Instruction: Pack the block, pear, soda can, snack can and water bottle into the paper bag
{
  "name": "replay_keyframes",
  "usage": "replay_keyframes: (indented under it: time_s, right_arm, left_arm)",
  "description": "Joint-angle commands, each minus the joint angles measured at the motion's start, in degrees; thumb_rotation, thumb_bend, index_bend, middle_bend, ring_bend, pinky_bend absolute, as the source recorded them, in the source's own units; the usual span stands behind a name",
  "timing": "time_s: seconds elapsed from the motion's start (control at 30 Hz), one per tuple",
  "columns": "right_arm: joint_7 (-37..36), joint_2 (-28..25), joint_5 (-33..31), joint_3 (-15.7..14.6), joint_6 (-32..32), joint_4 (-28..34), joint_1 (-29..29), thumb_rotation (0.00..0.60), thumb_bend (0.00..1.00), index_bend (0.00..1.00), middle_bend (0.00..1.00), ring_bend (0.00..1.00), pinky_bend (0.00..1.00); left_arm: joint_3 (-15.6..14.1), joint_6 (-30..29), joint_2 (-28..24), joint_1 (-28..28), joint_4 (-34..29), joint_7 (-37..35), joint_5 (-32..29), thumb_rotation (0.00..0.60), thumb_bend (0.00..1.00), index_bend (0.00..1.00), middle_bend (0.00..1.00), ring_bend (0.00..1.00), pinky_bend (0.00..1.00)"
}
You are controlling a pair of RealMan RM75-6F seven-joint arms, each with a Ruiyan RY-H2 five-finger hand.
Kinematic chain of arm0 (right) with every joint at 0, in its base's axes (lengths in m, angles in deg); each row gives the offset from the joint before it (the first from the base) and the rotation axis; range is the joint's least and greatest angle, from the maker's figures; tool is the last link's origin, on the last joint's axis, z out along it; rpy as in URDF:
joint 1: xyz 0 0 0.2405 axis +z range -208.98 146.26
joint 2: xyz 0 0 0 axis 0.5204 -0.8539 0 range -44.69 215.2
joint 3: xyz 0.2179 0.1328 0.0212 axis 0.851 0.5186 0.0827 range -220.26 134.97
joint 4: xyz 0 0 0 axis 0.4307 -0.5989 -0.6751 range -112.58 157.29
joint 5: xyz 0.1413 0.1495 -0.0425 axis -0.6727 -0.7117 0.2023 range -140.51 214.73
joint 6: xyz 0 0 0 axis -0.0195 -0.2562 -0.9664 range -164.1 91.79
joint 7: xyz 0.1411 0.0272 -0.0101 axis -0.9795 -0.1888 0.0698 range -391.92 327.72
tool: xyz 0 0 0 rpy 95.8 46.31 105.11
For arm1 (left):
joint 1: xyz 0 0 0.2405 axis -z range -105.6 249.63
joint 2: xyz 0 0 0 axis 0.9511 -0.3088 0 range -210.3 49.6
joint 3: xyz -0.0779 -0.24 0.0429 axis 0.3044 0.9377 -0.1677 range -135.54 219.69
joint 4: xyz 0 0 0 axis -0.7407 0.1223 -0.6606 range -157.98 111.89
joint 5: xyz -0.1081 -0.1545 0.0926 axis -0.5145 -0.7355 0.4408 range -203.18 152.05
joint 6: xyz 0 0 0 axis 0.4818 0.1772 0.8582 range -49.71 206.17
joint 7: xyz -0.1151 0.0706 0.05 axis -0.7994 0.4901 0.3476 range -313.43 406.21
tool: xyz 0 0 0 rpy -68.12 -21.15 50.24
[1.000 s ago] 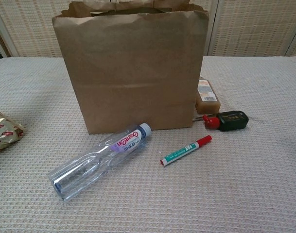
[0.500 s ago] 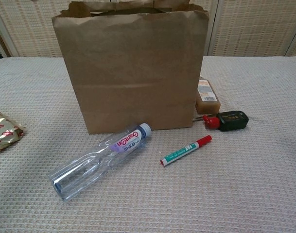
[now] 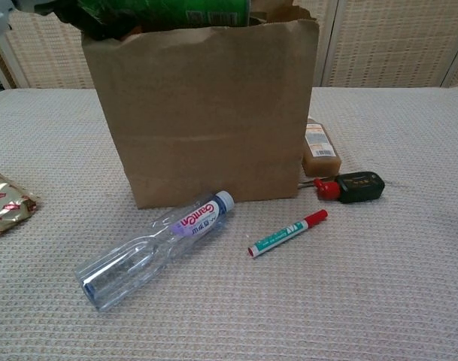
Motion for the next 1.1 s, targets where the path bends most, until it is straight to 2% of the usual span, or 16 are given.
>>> replay_keyframes:
  time_s: [0.03,0.17,0.43,0.57,0.7,0.87,1.0,1.1]
  right_arm:
    - [0.0,0.0,-0.08,0.04,0.01,0.04,0.0,0.6,0.03,0.0,0.01,0.0,0.02]
    - [-0.18,-0.05,0.0,0.06,-0.13,0.06,-0.03,0.6,0.03,0.0,0.01,0.0,0.02]
    - [-0.83,-0.27,0.02,0.17,-0.3,0.07,-0.04,0.6,0.03,0.0,0.01,0.0,0.02]
    - [-1.24,-0.42,0.01,0.21,-0.48,-0.05,-0.11,0.6,0.03,0.0,0.01,0.0,0.02]
    - [-1.65,-0.57,0.03,0.25,-0.75,-0.24,-0.23,0.6,0.03,0.0,0.01,0.0,0.02]
    - [-1.51,-0.58,-0.03,0.31,-0.93,-0.2,-0.34,0.6,0.03,0.0,0.01,0.0,0.02]
    - [-1.17,-0.48,-0.03,0.29,-1.02,-0.11,-0.43,0.6,0.03,0.0,0.01,0.0,0.02]
    - [-1.05,-0.45,-0.06,0.3,-1.04,-0.07,-0.45,0.6,0.03,0.0,0.01,0.0,0.02]
  left_arm:
    - [0.7,-0.22,1.74,0.68,-0.84,1.96,-1.49,0.6,0.44,0.08,0.05,0.05,0.19]
    - [1.81,-0.52,3.41,1.45,-1.73,3.68,-3.3,0.6,0.42,0.0,0.0,0.0,0.13]
    - [2.13,-0.48,4.38,2.23,-2.63,5.81,-5.09,0.6,0.39,0.0,0.0,0.0,0.11]
    - [2.38,-1.71,3.74,0.63,-5.28,3.79,-7.51,0.6,0.39,0.0,0.0,0.0,0.11]
    - [2.61,-4.25,1.08,-2.87,-11.46,0.25,-10.57,0.6,0.39,0.0,0.0,0.0,0.11]
    - [1.52,-8.82,-3.5,-9.02,-21.12,-3.21,-13.85,0.6,0.4,0.0,0.0,0.0,0.11]
    - [-1.75,-13.23,-8.0,-16.89,-31.31,-10.04,-17.4,0.6,0.41,0.0,0.0,0.0,0.12]
    - [-3.46,-13.83,-9.77,-18.97,-32.73,-11.93,-16.75,0.6,0.42,0.0,0.0,0.0,0.13]
